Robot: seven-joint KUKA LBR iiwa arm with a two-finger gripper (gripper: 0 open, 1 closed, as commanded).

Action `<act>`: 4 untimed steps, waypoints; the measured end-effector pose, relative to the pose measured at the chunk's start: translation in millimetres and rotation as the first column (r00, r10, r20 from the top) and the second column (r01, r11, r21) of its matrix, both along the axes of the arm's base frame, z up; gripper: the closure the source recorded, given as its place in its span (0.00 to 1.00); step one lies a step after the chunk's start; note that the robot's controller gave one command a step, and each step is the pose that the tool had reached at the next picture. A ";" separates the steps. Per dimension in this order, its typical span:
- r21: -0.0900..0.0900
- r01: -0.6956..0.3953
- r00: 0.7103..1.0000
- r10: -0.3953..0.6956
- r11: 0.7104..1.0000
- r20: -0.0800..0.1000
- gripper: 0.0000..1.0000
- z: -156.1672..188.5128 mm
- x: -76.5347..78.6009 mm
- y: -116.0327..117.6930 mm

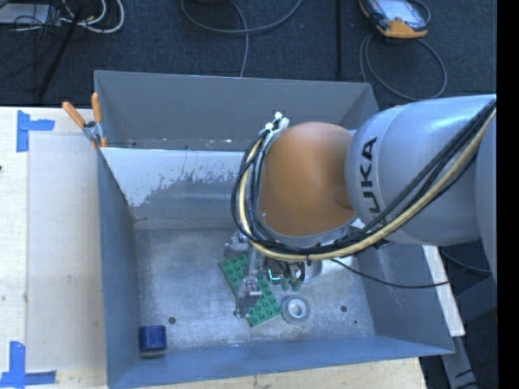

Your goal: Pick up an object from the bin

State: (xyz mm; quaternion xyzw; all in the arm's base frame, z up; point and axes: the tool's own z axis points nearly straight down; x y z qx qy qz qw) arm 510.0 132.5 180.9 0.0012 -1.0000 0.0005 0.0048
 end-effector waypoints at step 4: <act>0.000 -0.823 0.567 0.823 0.567 0.013 1.00 68.6 40.3 -100.2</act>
Offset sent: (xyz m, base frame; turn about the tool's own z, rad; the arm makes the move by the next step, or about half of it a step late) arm 0.0181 -0.0508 -0.1066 -0.3834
